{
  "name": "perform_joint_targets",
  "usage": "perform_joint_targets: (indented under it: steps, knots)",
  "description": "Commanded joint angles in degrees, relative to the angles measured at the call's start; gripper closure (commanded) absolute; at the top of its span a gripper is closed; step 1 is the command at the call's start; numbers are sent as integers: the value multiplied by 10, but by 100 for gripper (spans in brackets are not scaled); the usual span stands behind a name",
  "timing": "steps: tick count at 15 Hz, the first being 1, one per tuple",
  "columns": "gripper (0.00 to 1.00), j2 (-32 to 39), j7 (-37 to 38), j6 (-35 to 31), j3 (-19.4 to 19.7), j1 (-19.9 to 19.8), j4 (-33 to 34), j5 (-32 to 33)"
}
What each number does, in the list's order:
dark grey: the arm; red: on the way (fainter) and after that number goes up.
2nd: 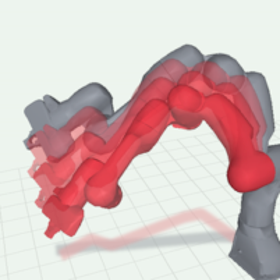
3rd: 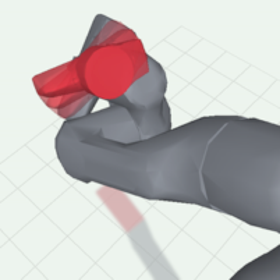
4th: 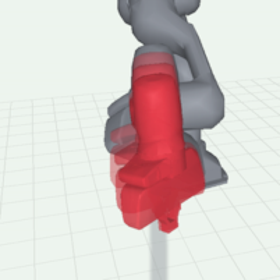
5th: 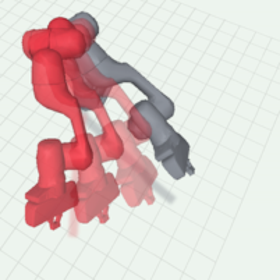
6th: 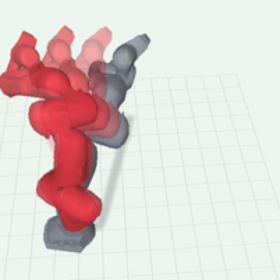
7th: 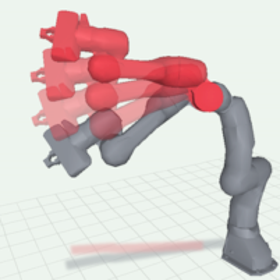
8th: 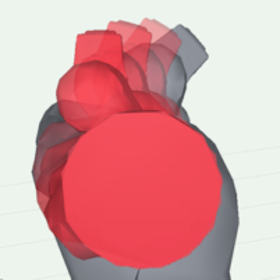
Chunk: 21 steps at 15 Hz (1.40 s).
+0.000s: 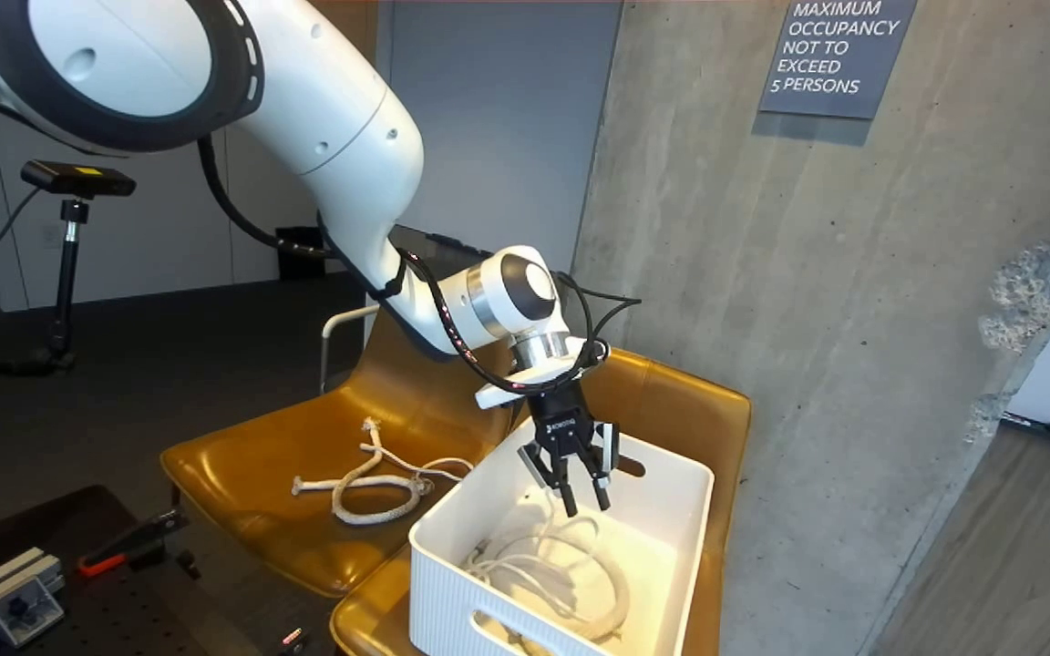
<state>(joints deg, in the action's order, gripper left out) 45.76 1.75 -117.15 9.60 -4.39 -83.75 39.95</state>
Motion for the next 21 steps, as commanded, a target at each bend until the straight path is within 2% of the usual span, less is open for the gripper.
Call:
perform_joint_targets:
  steps: [1, 4, 5, 9, 12, 15, 18, 21]
  knots:
    - [24, -27, -17, -3, -10, 9, -7, -17]
    - [3, -81, -11, -10, -24, 39, -37, -14]
    - [0, -98, -10, -15, -33, 51, -45, -13]
    - [0, -146, -24, -45, -86, 93, -64, -33]
    - [0, -136, -30, -100, -121, 125, -83, -50]
    - [0, -106, -69, -173, -140, 140, -100, -56]
    - [0, -62, -155, -228, -150, 127, -107, -68]
    - [0, -18, -278, -235, -162, 98, -97, -101]
